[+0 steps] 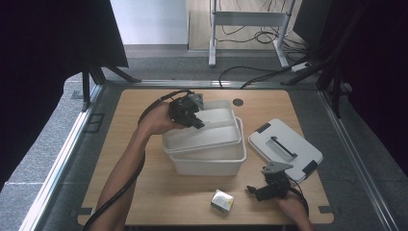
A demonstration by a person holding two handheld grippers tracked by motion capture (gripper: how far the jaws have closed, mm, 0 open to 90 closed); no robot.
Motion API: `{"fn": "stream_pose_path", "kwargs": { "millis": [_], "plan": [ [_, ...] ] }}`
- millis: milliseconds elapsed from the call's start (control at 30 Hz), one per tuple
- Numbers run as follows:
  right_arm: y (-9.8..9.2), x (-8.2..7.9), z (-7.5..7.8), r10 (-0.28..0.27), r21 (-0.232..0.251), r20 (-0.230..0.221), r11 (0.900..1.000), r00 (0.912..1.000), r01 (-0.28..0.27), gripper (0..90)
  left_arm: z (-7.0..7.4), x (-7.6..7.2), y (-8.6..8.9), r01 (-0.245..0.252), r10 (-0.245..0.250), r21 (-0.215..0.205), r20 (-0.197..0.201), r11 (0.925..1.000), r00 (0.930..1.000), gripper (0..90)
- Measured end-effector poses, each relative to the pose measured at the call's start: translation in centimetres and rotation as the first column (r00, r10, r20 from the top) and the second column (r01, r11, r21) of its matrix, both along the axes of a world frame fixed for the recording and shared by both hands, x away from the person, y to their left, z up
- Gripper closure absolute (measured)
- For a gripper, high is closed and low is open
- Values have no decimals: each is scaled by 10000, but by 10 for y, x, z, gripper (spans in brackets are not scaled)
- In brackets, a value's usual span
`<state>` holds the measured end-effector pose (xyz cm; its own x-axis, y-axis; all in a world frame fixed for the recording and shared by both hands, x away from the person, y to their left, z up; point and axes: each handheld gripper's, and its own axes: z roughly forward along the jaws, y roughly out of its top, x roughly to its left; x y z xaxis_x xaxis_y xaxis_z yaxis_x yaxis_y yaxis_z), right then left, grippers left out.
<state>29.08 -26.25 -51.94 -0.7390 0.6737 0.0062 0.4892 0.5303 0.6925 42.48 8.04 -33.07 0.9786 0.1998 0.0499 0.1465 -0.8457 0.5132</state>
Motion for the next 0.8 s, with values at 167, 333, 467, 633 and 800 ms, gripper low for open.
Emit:
{"fn": "stream_pose_path", "kwargs": {
  "millis": [167,333,467,633,800],
  "plan": [
    [0,0,0,4,-1,1,10000,10000,-4,0,2,0,14,-446,446,-17,86,9990,9990,888],
    [0,0,0,14,-9,31,10000,10000,-14,0,4,0,36,-1306,1305,49,182,9914,9913,888],
    [0,0,0,12,-6,31,10000,10000,-11,0,7,-2,51,-1875,1870,125,331,9822,9818,888],
    [0,0,0,9,-6,29,10000,10000,-9,0,11,-6,73,-2596,2590,81,434,9657,9649,888],
    [0,0,0,7,0,19,10000,10000,-7,0,16,-10,98,-3373,3371,-22,397,9414,9406,889]
  ]
}}
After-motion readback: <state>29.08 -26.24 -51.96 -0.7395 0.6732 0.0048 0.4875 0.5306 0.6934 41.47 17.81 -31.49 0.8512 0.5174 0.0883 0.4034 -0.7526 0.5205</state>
